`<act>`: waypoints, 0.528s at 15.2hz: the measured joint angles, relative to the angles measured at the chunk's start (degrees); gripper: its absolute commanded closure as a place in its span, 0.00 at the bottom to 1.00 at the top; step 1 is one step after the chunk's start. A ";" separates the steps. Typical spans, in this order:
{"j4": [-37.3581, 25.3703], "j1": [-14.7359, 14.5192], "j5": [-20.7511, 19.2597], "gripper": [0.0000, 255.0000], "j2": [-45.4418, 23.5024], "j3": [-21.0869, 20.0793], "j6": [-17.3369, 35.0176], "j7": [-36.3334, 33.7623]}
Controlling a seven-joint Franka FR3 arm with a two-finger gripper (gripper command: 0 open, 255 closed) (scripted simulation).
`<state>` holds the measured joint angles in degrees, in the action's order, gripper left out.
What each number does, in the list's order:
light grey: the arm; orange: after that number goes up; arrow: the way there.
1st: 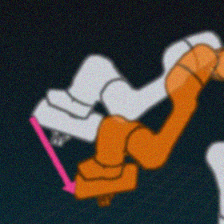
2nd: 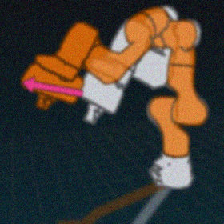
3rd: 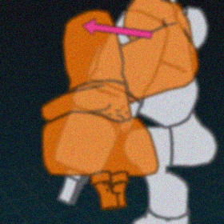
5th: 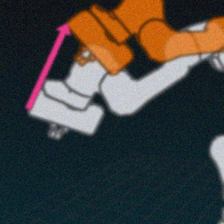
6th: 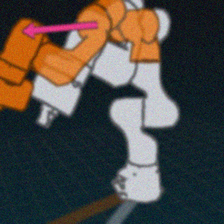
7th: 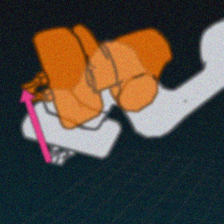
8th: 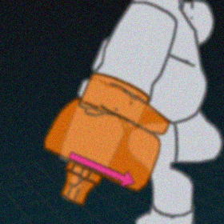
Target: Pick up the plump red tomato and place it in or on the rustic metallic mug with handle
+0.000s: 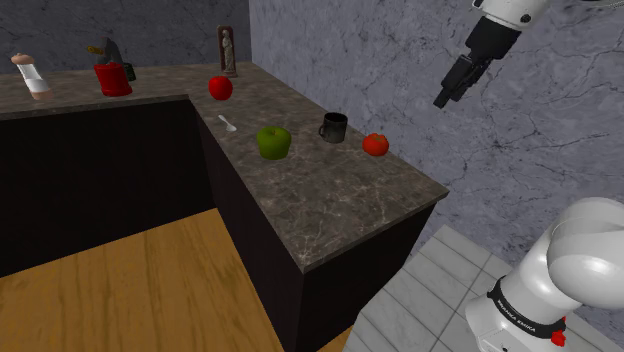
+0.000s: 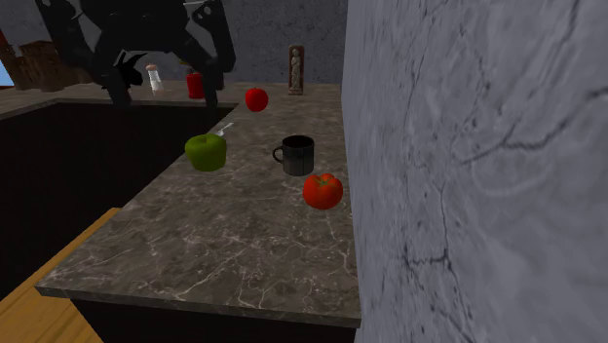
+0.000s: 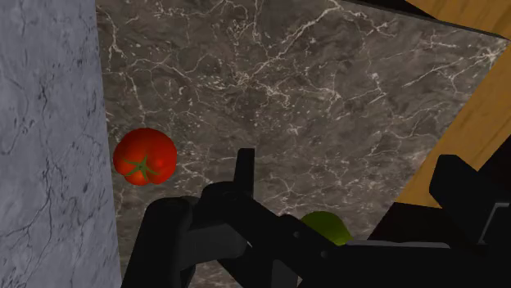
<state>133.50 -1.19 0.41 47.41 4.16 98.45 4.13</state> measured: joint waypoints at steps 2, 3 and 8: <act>0.20 0.01 -0.56 0.00 -0.71 -0.33 0.66 0.14; 0.42 0.10 -1.56 0.00 -2.13 -0.63 1.90 0.56; 2.00 0.94 -8.09 0.00 -9.60 -3.47 8.48 1.52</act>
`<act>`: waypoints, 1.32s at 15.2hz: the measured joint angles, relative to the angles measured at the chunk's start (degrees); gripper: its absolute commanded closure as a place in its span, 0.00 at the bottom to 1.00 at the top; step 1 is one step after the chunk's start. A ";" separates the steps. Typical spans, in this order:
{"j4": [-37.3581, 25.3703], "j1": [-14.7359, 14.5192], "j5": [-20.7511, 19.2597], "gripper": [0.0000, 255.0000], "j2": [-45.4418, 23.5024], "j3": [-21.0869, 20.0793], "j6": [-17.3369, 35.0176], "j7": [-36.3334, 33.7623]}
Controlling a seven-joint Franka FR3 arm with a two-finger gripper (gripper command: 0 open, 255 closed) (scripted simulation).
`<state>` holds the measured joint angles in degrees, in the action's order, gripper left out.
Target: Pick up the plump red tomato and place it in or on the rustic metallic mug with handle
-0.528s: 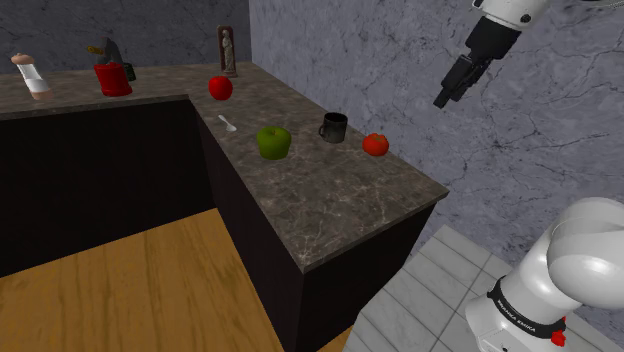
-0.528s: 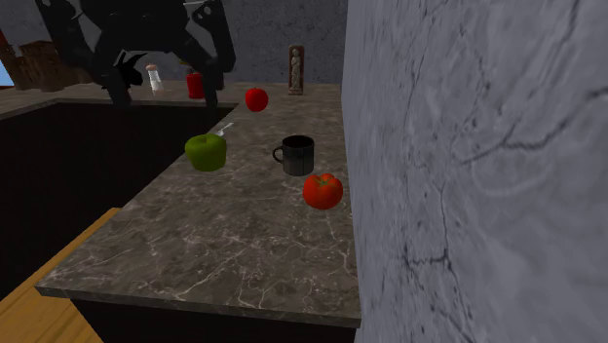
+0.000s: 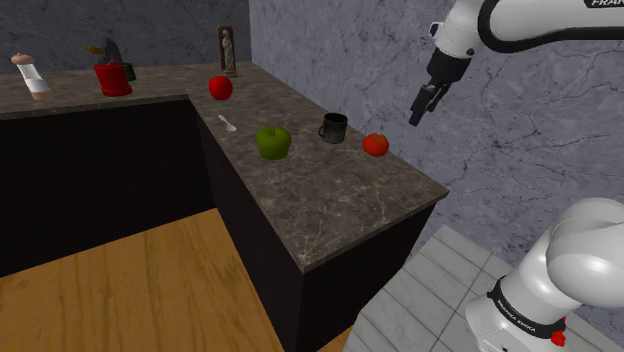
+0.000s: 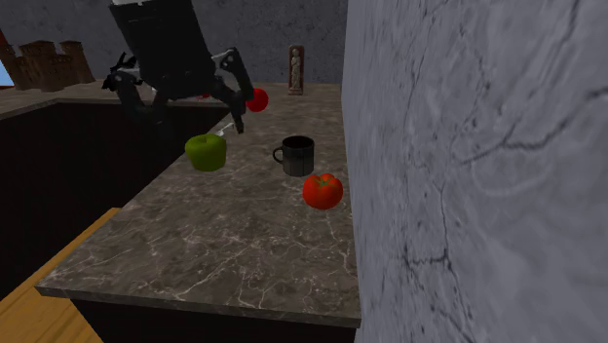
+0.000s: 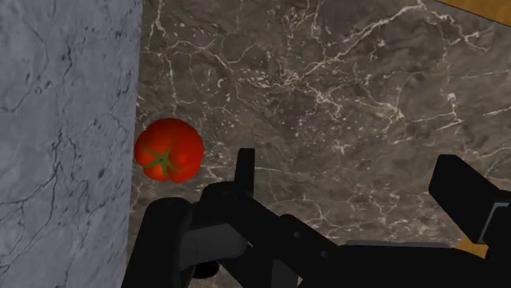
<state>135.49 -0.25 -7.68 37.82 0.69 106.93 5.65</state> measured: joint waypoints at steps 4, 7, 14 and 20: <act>1.14 1.21 -6.38 0.00 -6.96 -2.68 5.94 -0.89; 0.09 2.63 -12.09 0.00 -13.09 -4.39 9.28 -1.92; -4.32 6.16 -28.71 0.00 -28.57 -7.54 14.80 -7.48; -9.95 7.19 -44.97 0.00 -41.88 -8.04 15.18 -14.13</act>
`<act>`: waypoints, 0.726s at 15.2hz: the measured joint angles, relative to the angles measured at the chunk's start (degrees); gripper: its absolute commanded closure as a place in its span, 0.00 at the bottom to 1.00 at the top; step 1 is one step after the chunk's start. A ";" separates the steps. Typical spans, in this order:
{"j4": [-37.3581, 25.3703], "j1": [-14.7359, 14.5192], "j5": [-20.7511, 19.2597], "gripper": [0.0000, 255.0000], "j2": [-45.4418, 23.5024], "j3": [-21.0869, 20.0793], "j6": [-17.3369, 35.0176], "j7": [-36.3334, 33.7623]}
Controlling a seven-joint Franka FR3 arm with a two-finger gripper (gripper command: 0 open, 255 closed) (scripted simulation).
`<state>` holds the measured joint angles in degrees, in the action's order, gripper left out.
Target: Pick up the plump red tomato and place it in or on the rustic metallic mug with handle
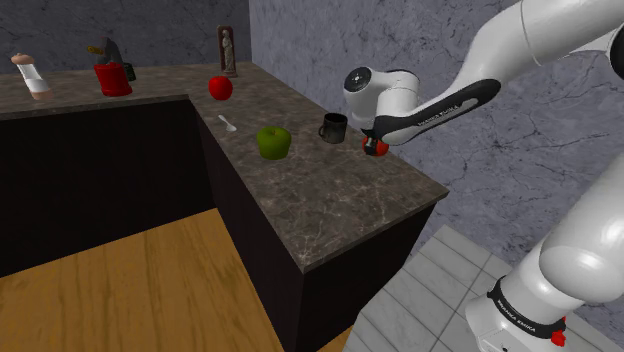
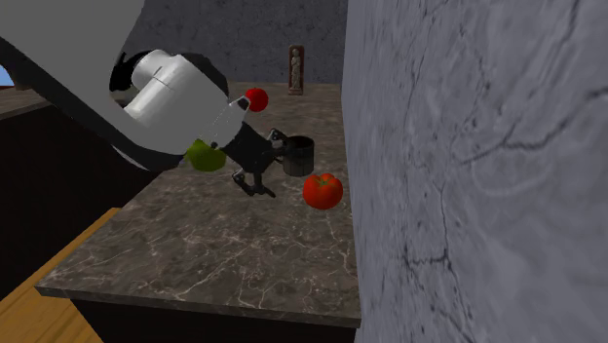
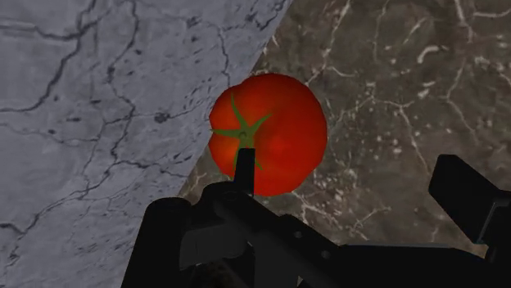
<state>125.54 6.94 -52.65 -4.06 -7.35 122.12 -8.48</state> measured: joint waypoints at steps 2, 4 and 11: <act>-3.13 0.09 -5.36 0.00 -5.08 0.74 -0.39 -1.56; -4.19 -0.05 -8.98 0.00 -7.73 1.33 -0.58 -2.86; -5.51 1.34 -13.00 0.00 -11.80 3.14 2.31 -4.52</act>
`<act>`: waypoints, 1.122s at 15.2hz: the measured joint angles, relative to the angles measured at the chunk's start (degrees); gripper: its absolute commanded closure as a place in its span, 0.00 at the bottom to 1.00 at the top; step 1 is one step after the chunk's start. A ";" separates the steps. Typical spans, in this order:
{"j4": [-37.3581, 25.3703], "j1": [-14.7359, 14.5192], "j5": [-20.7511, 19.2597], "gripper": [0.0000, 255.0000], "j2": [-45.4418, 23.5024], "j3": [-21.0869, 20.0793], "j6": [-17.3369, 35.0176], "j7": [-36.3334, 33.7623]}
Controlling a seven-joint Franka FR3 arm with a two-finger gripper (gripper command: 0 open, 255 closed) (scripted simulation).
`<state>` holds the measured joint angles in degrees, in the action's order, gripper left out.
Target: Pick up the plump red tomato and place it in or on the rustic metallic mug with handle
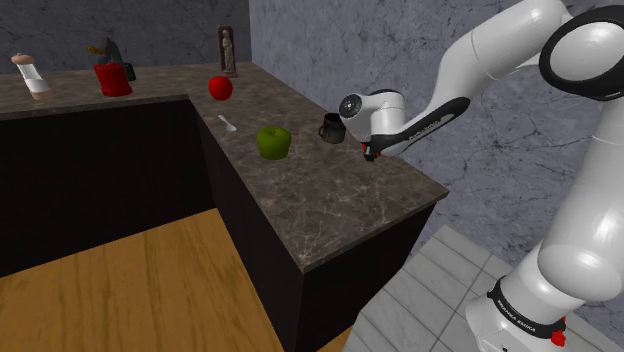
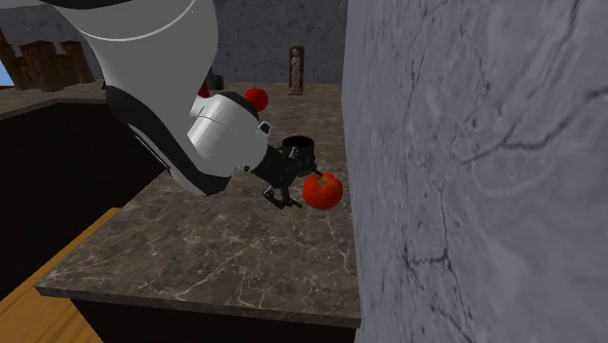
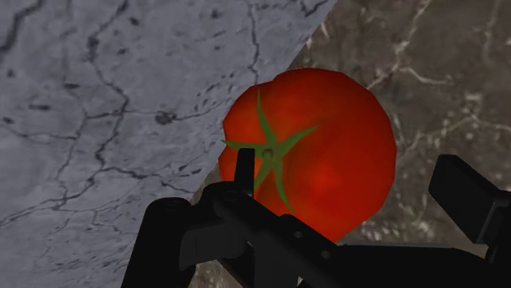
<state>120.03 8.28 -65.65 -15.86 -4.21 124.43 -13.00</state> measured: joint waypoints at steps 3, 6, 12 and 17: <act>-0.11 0.11 -0.23 0.00 -0.27 0.13 0.24 -0.09; -0.15 0.13 -0.25 0.00 -0.32 0.14 0.27 -0.09; -0.19 0.09 -0.24 1.00 -0.28 0.09 0.28 -0.08; -0.19 0.07 -0.24 1.00 -0.27 0.06 0.27 -0.09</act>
<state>119.84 8.35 -65.88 -16.12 -4.15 124.70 -13.09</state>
